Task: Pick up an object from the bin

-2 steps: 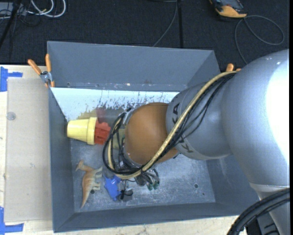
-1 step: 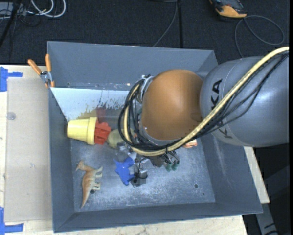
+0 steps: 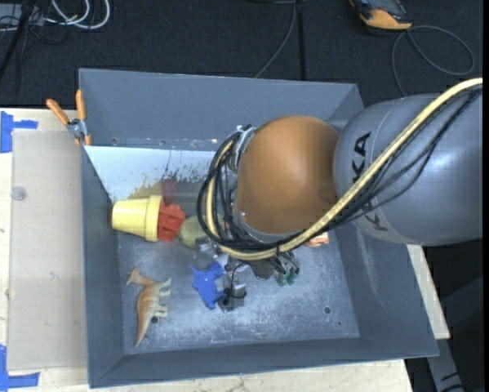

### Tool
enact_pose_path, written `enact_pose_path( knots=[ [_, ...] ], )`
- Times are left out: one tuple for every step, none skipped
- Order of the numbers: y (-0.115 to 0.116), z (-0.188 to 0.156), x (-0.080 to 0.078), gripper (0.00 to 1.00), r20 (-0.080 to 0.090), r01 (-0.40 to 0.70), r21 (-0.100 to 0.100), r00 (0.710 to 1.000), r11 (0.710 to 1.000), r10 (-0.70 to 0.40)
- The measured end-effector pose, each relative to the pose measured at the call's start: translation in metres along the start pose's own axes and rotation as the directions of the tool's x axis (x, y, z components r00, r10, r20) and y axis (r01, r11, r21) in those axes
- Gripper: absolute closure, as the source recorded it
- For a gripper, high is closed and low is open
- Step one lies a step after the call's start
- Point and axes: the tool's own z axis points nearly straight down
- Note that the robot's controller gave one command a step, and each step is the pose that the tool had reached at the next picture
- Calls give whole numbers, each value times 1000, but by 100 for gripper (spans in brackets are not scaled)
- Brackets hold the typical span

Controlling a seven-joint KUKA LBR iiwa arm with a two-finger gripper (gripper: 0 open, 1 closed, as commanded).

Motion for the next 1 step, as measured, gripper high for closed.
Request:
enact_pose_path(
  knots=[
    [-3, -44, -2, 100, -3, -13, 0, 1000, 1000, 13]
  ],
)
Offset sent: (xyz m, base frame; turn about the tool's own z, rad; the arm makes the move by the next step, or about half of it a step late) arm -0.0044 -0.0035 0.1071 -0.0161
